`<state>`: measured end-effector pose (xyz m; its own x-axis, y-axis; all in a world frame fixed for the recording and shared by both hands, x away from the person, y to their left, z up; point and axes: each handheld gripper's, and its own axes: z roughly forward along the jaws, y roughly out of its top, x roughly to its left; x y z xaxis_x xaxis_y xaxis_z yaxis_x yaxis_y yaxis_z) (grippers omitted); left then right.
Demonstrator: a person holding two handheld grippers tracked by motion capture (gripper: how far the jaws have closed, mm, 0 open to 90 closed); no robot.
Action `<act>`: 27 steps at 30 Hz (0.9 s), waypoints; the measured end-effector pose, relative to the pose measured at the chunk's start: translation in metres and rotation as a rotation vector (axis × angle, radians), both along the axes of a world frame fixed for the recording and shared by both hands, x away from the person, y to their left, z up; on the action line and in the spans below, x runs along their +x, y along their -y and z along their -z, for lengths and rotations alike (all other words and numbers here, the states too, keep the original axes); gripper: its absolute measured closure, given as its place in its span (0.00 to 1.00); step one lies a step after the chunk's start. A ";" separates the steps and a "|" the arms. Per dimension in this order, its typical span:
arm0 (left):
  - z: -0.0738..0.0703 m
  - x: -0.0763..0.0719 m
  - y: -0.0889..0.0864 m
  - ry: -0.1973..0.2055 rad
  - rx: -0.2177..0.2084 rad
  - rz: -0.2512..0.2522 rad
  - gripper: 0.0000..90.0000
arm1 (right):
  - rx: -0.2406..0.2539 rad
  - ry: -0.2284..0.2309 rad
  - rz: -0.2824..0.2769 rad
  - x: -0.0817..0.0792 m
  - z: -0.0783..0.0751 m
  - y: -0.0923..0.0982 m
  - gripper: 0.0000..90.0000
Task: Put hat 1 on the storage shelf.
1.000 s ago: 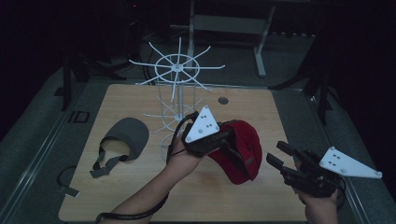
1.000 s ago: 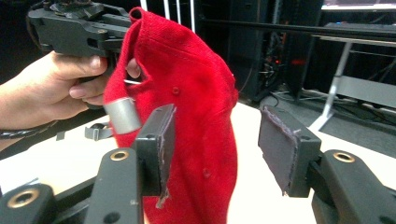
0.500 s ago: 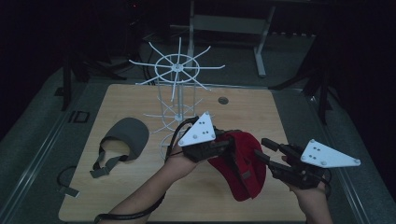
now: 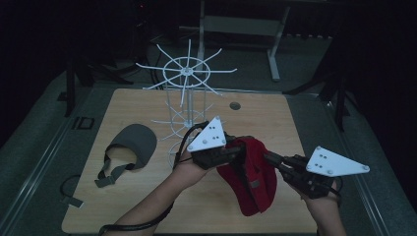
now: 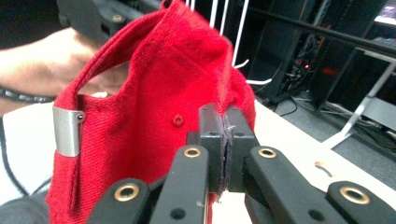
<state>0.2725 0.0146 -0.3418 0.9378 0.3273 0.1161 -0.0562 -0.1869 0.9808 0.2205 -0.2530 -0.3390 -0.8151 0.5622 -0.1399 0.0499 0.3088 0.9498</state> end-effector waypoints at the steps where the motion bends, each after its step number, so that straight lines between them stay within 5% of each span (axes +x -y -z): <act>1: 0.001 0.000 -0.001 0.003 0.000 0.005 0.94 | 0.010 0.001 0.000 -0.001 0.000 0.000 0.99; 13: 0.000 -0.001 -0.003 0.021 -0.007 0.032 0.91 | 0.065 0.008 0.044 -0.001 -0.007 0.003 0.99; 21: 0.001 -0.001 -0.007 0.002 0.011 -0.013 0.66 | 0.105 -0.002 0.073 0.000 -0.012 0.009 0.99; 22: 0.001 -0.001 -0.008 0.003 0.008 -0.021 0.58 | 0.115 0.000 0.086 0.000 -0.015 0.012 0.99; 27: 0.001 -0.005 -0.014 0.020 0.000 -0.054 0.56 | 0.107 0.016 0.095 -0.002 -0.020 0.013 0.99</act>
